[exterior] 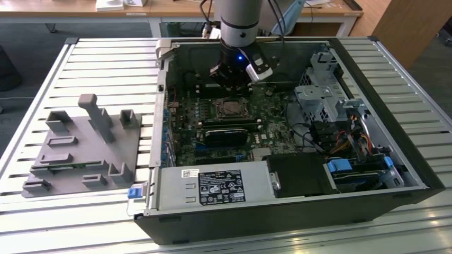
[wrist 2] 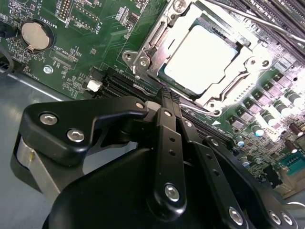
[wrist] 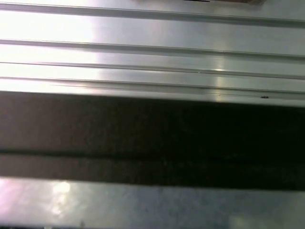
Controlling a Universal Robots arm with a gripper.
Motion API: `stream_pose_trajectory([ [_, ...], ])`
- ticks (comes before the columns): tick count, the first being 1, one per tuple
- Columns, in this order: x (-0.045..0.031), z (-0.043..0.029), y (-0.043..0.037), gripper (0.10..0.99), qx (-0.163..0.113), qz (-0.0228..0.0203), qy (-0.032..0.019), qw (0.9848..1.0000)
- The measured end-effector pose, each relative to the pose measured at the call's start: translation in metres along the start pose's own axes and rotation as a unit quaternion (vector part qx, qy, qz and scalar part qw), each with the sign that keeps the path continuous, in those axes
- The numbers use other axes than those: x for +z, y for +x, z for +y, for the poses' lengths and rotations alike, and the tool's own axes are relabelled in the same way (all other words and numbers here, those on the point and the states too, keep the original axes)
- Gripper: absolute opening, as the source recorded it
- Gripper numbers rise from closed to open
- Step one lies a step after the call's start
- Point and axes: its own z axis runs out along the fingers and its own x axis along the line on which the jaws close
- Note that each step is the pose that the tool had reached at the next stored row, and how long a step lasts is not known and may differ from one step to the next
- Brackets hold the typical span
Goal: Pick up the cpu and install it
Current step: 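Install the first cpu locking lever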
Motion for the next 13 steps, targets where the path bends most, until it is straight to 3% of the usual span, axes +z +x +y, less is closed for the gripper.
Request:
stream_pose_trajectory([
  [13,0.0021,-0.0001,-0.0004,0.106,0.000,0.0000,-0.0001,1.0000],
])
